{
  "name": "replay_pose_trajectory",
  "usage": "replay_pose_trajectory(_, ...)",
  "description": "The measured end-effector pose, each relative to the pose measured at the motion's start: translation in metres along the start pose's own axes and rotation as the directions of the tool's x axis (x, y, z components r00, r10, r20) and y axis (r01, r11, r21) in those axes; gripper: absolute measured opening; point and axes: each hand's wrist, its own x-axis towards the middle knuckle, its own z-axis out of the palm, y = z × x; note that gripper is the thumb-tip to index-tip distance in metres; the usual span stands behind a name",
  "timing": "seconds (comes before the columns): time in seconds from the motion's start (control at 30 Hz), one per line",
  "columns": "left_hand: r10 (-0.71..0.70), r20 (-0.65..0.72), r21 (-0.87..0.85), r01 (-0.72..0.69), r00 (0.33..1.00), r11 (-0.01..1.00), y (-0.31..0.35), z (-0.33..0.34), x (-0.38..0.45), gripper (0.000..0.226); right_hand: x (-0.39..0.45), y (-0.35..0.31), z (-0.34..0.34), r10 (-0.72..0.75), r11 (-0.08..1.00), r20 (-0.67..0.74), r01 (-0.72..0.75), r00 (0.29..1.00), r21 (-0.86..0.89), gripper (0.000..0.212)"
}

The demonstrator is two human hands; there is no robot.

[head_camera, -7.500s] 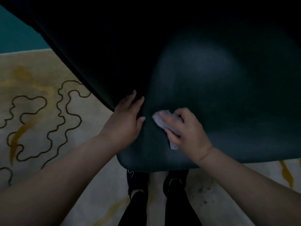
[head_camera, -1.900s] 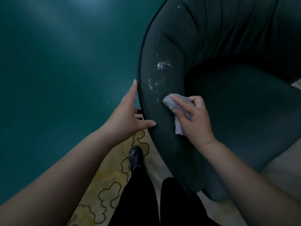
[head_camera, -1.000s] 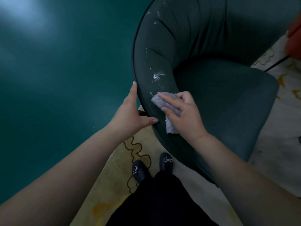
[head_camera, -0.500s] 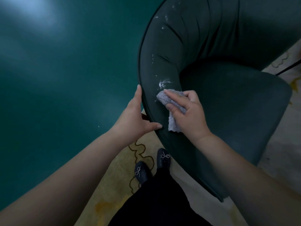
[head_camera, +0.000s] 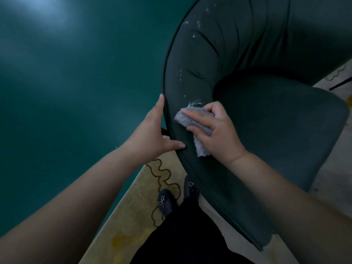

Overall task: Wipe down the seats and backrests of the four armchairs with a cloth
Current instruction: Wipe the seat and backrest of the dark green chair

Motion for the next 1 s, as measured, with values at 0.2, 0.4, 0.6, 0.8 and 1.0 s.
replay_pose_trajectory(0.2,0.003,-0.007,-0.028,-0.004,1.0,1.0,0.0,-0.003,0.007,0.134,0.02,0.001,0.002,0.116,0.991,-0.064,-0.111,0.991,0.076,0.041)
replay_pose_trajectory(0.4,0.015,-0.005,-0.03,-0.016,1.0,0.999,0.001,-0.007,0.015,0.135,0.035,0.01,-0.002,0.16,0.987,-0.12,-0.158,0.98,0.028,0.042)
replay_pose_trajectory(0.6,0.012,-0.03,-0.009,-0.012,0.999,1.0,0.004,-0.009,0.023,0.134,0.039,0.007,0.006,0.08,0.993,-0.029,-0.077,0.996,0.086,0.045)
replay_pose_trajectory(0.8,0.006,-0.02,-0.039,-0.007,1.0,0.999,0.005,-0.013,0.027,0.134,0.052,0.02,-0.006,0.356,0.925,-0.172,-0.32,0.918,0.207,0.04)
replay_pose_trajectory(1.0,0.04,0.004,-0.038,-0.039,0.999,0.998,0.001,-0.02,0.037,0.134,0.054,0.011,0.008,0.282,0.953,-0.165,-0.257,0.945,0.158,0.041)
